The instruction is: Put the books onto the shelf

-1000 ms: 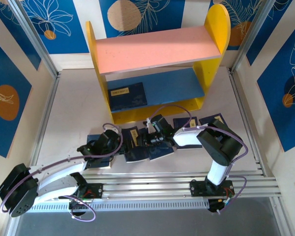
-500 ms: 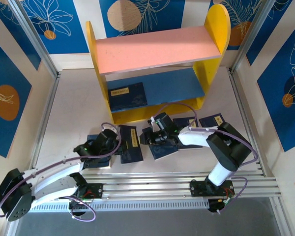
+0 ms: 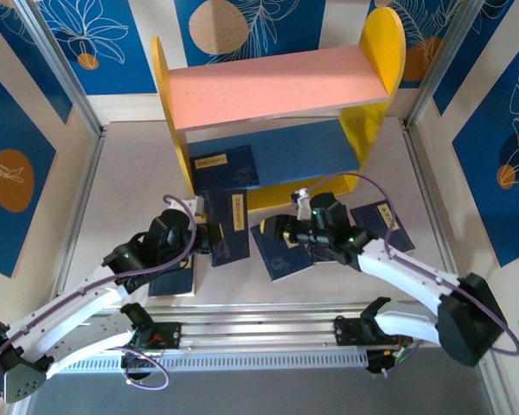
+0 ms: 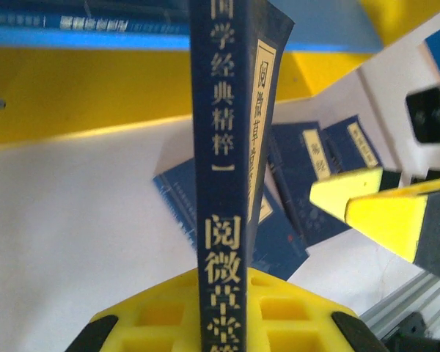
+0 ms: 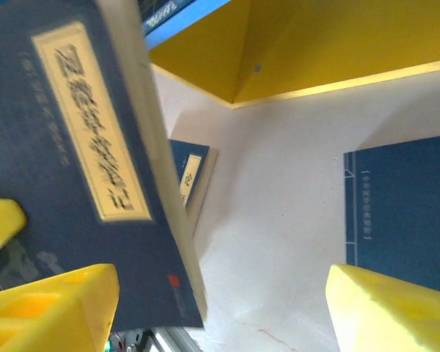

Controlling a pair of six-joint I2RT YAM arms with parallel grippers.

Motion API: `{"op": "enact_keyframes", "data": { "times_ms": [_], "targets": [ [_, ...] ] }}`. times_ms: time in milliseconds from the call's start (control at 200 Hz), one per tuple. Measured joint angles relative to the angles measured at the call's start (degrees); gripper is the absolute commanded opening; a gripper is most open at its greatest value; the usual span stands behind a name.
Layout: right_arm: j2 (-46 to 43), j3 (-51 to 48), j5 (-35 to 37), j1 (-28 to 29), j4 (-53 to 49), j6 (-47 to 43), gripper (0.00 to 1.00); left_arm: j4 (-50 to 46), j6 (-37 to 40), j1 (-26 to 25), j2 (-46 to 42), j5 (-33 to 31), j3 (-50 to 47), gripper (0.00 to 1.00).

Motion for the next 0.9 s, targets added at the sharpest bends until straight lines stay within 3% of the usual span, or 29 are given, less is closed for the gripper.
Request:
{"op": "enact_keyframes", "data": {
  "times_ms": [160, 325, 590, 900],
  "targets": [
    [-7.2, -5.0, 0.6, -0.9, 2.8, 4.7, 0.83, 4.7, -0.8, 0.0, 1.0, -3.7, 0.9, 0.00],
    [-9.2, -8.6, 1.9, 0.4, 10.0, 10.9, 0.85, 13.8, -4.0, 0.0, 2.4, -8.7, 0.5, 0.00],
    [-6.6, -9.6, 8.7, 6.9, 21.8, 18.6, 0.86, 27.3, -8.4, -0.4, 7.8, -13.7, -0.3, 0.00],
    [-0.6, -8.9, 14.1, 9.7, 29.8, 22.6, 0.86, 36.4, -10.3, -3.3, 11.9, -17.9, -0.3, 0.00]
  ]
}}
